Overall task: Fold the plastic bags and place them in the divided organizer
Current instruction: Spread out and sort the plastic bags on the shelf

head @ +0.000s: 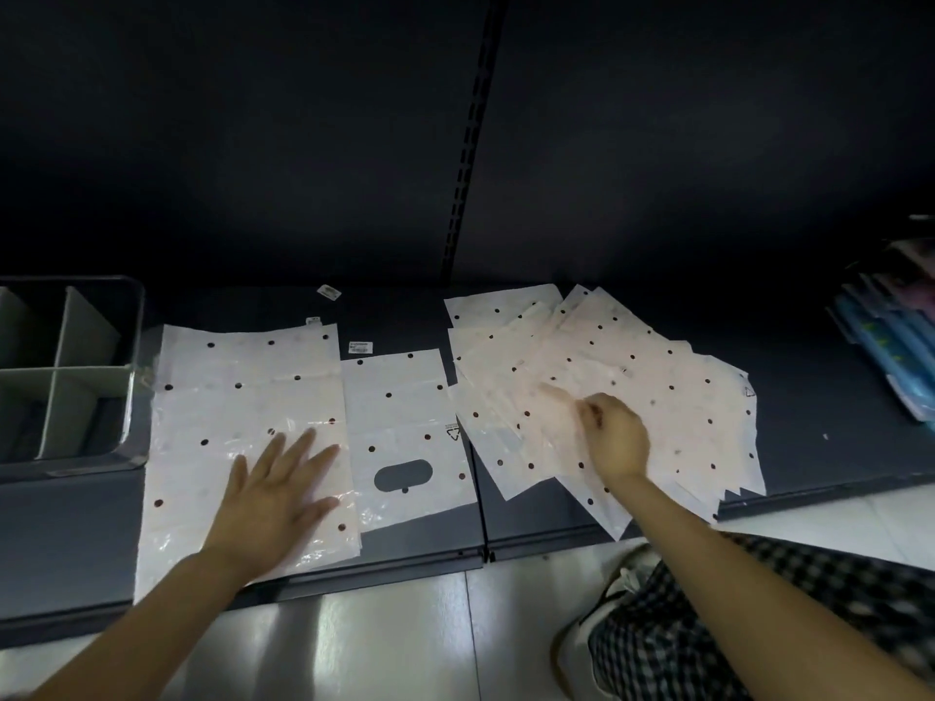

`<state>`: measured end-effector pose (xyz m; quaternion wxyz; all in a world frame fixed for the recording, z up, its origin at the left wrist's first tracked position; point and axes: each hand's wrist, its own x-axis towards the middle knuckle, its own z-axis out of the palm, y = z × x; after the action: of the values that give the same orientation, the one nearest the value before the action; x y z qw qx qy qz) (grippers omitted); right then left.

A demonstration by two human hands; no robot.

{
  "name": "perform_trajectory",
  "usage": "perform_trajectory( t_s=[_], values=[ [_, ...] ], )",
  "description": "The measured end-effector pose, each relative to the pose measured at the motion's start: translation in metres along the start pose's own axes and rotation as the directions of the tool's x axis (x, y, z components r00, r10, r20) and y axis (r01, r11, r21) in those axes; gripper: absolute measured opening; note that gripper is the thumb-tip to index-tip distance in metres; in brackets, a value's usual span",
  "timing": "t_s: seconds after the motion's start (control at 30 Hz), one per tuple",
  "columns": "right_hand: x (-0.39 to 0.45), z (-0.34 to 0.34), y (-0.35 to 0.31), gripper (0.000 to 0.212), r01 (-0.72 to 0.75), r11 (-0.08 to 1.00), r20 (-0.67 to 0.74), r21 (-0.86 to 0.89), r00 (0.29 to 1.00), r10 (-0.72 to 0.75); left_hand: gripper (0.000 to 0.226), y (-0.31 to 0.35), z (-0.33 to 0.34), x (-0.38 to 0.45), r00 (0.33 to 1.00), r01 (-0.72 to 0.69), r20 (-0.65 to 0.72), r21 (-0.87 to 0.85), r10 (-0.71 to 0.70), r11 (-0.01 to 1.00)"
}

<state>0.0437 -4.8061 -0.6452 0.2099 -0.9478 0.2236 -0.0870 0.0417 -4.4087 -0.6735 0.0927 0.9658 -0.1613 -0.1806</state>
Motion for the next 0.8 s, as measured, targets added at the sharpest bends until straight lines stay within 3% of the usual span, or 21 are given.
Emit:
perform_trajectory(
  t_s=[0.1, 0.2, 0.37, 0.47, 0.6, 0.7, 0.8],
  values=[
    [-0.017, 0.016, -0.055, 0.020, 0.098, 0.978, 0.073, 0.186, 0.991, -0.113, 0.097, -0.012, -0.005, 0.004, 0.999, 0.010, 0.041, 0.024, -0.011, 1.000],
    [-0.035, 0.037, -0.101, 0.023, 0.047, 0.930, 0.152, 0.365, 0.982, -0.110, 0.088, -0.027, -0.015, 0.007, 0.992, 0.007, 0.126, 0.025, -0.010, 1.000],
    [-0.051, 0.070, -0.149, 0.022, -0.012, 0.900, 0.301, 0.436, 0.944, -0.133, 0.087, -0.045, -0.027, 0.006, 0.985, 0.001, 0.175, 0.003, -0.001, 1.000],
    [-0.050, 0.083, -0.165, 0.016, -0.086, 0.855, 0.385, 0.512, 0.913, -0.139, 0.089, -0.048, -0.025, 0.004, 0.991, 0.010, 0.133, -0.064, -0.002, 0.998],
    [-0.048, 0.083, -0.167, 0.021, -0.017, 0.859, 0.467, 0.512, 0.844, -0.262, 0.079, -0.015, -0.021, 0.007, 0.997, -0.048, -0.073, -0.173, 0.036, 0.984],
    [-0.040, 0.068, -0.143, 0.024, 0.093, 0.849, 0.380, 0.521, 0.865, -0.328, 0.081, 0.020, -0.015, 0.010, 0.979, -0.187, -0.099, -0.103, 0.177, 0.977],
    [-0.014, 0.045, -0.087, 0.034, 0.166, 0.945, 0.236, 0.283, 0.942, -0.237, 0.076, 0.046, -0.003, 0.012, 0.973, -0.208, -0.069, 0.131, 0.218, 0.969]
  ],
)
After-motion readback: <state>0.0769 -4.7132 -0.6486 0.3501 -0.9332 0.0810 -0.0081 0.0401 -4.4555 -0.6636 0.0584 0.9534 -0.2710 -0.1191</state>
